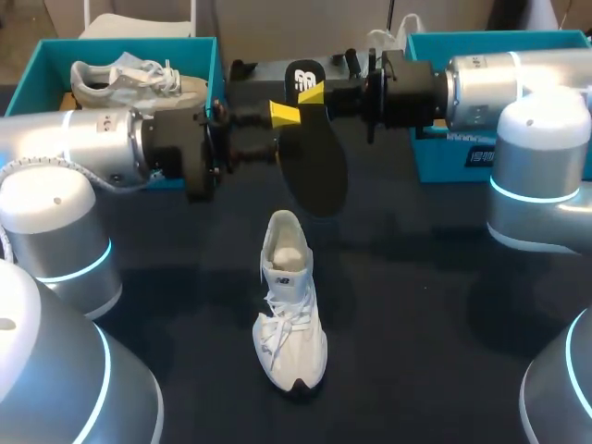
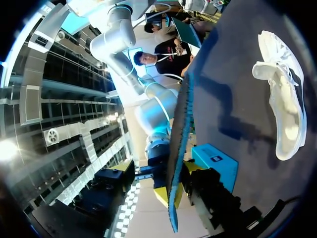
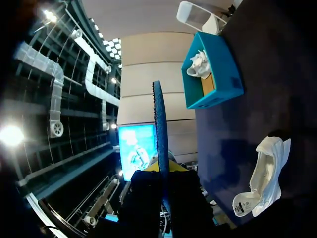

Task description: Take the shoe out of the shoebox, open the shoe tongue, remove and reinsert the insole, then place the shoe into the shoebox

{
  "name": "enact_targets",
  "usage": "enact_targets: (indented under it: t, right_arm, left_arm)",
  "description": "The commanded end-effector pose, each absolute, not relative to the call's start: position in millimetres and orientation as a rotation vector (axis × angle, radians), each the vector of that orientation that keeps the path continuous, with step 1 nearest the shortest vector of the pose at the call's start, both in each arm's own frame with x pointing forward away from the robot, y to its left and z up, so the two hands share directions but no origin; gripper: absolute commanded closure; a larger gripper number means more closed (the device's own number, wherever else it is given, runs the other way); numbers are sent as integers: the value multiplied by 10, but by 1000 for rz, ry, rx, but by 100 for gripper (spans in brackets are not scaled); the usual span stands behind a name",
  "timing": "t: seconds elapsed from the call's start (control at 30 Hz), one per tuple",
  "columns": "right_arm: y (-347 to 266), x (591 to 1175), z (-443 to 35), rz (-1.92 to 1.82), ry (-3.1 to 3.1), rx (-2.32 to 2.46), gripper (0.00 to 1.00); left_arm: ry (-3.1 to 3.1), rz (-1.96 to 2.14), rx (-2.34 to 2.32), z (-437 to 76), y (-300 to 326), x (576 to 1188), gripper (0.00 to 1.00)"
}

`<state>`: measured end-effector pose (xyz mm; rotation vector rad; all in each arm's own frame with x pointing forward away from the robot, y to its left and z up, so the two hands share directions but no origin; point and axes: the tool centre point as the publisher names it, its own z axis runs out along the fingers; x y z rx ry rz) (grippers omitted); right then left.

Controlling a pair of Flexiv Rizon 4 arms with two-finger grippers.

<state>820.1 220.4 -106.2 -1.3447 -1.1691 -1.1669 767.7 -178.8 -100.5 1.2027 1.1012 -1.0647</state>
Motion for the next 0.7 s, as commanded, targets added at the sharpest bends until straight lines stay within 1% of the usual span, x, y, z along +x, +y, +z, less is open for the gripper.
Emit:
enact_targets:
  t: [0.03, 0.13, 0.2, 0.23, 0.3, 0.4, 0.57, 0.67, 0.7]
  right_arm:
    - [2216, 8194, -1059, -1167, -1169, -1348, 100]
    - [2216, 8194, -1059, -1167, -1169, -1348, 100]
    - [2216, 8194, -1059, -1167, -1169, -1348, 100]
    - [2216, 8194, -1059, -1167, -1169, -1348, 100]
    - [2216, 8194, -1059, -1167, -1169, -1348, 100]
    - [2216, 8194, -1059, -1167, -1169, -1348, 100]
    - [2216, 8194, -1059, -1167, -1169, -1348, 100]
    - [2216, 8194, -1059, -1167, -1169, -1348, 100]
    - [2216, 8194, -1059, -1167, -1169, -1348, 100]
  left_arm:
    - [1104, -1059, 1206, -988, -1808, 7667, 56]
    - [1107, -1061, 1203, -994, -1820, 7675, 60]
    - [1110, -1061, 1202, -997, -1826, 7678, 66]
    - [1112, -1062, 1202, -998, -1829, 7678, 67]
    - [1119, -1061, 1206, -1001, -1839, 7676, 69]
    - [1129, -1061, 1213, -1025, -1857, 7675, 68]
    - [1145, -1053, 1221, -1060, -1885, 7688, 71]
    - [1149, -1047, 1223, -1067, -1902, 7693, 74]
    - [1149, -1044, 1224, -1065, -1907, 7693, 78]
